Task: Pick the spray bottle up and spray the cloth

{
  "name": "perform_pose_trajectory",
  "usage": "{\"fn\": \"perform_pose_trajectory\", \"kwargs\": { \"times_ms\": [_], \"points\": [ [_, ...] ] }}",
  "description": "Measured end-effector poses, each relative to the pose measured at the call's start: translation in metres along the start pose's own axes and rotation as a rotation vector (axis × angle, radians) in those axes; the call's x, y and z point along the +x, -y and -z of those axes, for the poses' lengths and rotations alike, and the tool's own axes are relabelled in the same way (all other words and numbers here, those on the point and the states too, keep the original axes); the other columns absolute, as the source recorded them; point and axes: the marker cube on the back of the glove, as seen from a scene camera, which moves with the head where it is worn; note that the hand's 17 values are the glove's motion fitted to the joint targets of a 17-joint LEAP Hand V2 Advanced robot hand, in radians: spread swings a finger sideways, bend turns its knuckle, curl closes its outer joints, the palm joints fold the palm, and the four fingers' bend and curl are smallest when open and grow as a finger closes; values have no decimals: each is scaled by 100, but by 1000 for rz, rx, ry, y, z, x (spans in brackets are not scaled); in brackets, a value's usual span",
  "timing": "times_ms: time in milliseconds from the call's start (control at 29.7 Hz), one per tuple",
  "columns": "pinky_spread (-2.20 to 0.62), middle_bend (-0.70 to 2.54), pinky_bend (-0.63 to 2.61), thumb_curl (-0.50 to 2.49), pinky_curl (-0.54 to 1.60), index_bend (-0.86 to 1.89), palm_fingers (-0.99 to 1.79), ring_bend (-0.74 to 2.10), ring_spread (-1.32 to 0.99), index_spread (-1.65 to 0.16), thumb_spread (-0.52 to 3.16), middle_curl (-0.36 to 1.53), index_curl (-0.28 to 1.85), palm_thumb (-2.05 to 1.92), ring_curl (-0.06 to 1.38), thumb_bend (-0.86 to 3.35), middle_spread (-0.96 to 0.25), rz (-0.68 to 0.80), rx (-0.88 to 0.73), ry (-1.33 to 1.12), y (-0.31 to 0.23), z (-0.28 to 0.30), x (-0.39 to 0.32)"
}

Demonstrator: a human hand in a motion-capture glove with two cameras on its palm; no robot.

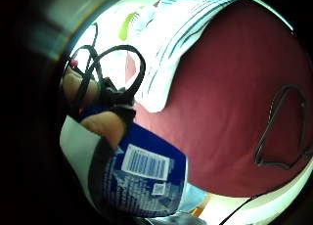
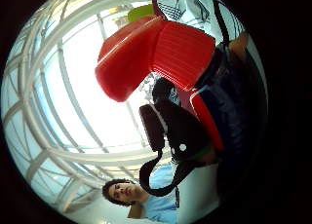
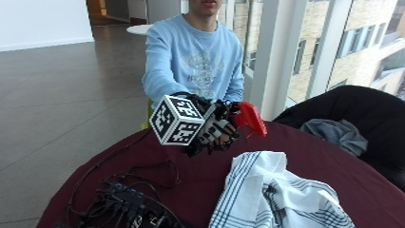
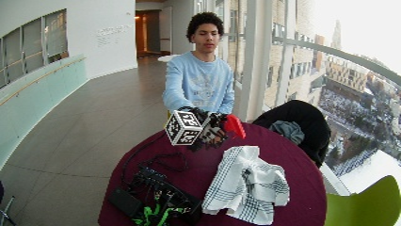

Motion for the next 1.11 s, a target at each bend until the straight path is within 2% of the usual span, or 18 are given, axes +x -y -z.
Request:
{"fn": "perform_pose_trajectory", "kwargs": {
  "times_ms": [1110],
  "points": [
    [19, 40, 26, 28, 37, 12, 116, 56, 5, -15, 120, 47, 32, 54, 40, -1, -4, -57, 1, -35, 2, -6, 6]
  ]
}}
